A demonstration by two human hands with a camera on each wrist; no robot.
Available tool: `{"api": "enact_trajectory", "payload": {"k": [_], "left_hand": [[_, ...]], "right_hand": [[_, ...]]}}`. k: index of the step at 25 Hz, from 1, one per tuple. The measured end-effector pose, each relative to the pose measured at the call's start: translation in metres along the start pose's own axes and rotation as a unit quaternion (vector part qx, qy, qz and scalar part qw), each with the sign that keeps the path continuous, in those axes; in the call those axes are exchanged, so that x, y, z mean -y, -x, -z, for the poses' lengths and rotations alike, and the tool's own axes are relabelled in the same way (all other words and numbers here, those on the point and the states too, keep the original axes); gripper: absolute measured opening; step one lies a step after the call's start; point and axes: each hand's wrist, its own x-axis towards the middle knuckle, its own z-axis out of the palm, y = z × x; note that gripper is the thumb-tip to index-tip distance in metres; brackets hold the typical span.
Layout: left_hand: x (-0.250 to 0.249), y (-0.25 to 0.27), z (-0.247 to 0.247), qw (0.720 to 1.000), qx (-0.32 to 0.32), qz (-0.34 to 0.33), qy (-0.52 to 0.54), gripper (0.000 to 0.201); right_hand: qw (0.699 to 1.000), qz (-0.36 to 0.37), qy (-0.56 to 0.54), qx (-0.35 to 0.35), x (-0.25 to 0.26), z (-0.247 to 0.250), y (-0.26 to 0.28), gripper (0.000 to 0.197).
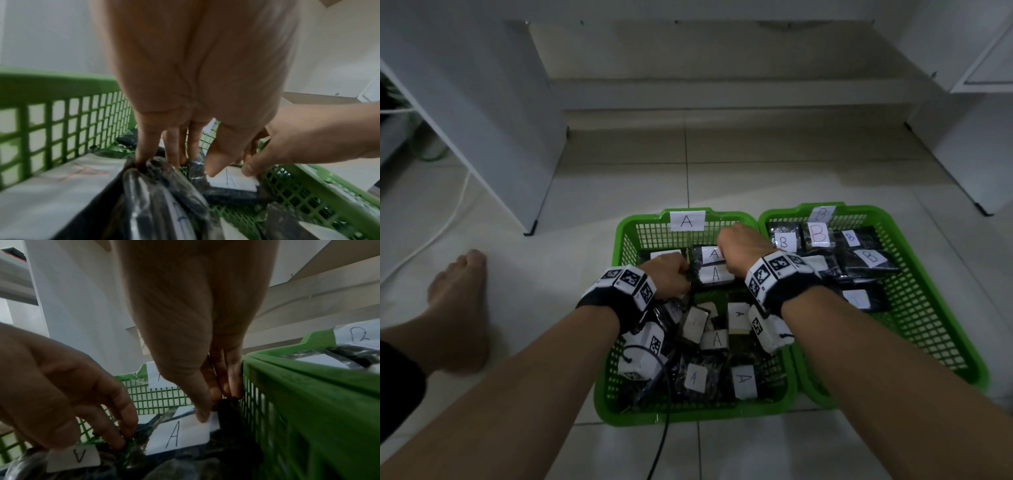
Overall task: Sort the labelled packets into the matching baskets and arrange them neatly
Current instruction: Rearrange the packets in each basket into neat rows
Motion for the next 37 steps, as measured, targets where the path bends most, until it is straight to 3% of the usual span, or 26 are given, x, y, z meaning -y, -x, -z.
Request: {"api": "enact_trajectory", "payload": {"k": [4,8,10,13,15,18,24,27,29,32,34,37], "left_hand": [[-0.007,0.000,-0.001,0.999,0.025,-0.022,-0.013,0.052],[-0.004,-0.001,-0.002,0.999,0.021,-0.027,0.015,0.048],[-0.004,0.000,-0.004,0.999,0.013,-0.031,0.016,0.046],[-0.006,0.001,-0.007,0.999,-0.005,-0.034,0.025,0.042],[-0.007,0.004,-0.011,0.999,-0.014,-0.039,0.028,0.038],[-0.007,0.009,-0.018,0.998,-0.028,-0.044,0.039,0.034],[0.002,0.012,-0.015,0.993,-0.063,-0.063,0.083,0.033],[0.008,0.013,-0.013,0.986,-0.124,-0.063,0.094,0.034],[0.011,0.014,-0.013,0.983,-0.169,-0.052,0.051,0.032],[0.014,0.013,-0.014,0.995,-0.083,-0.038,-0.044,0.028],[0.015,0.013,-0.011,0.998,-0.043,-0.029,-0.041,0.026],[0.016,0.013,-0.006,0.998,-0.002,-0.026,-0.048,0.029]], "right_hand": [[1.000,-0.006,0.014,0.007,-0.001,-0.004,0.003,0.025],[0.996,-0.007,0.009,0.088,-0.005,0.002,0.001,0.006],[0.993,-0.005,-0.009,0.122,-0.005,0.008,0.003,0.012],[0.993,-0.015,-0.077,0.086,-0.001,0.022,0.014,0.014],[0.996,-0.022,-0.049,0.068,0.007,0.026,0.030,0.028],[0.991,-0.032,0.058,0.114,0.024,0.019,0.058,0.055],[0.984,-0.078,-0.041,0.157,0.018,0.019,0.062,0.043],[0.958,-0.101,-0.208,0.170,0.001,0.029,0.057,0.039],[0.921,-0.113,-0.339,0.157,-0.008,0.029,0.053,0.042],[0.851,-0.122,-0.499,0.108,-0.016,0.020,0.047,0.051],[0.841,-0.133,-0.521,0.051,-0.020,0.012,0.043,0.048],[0.812,-0.144,-0.564,0.033,-0.026,-0.001,0.035,0.049]]}}
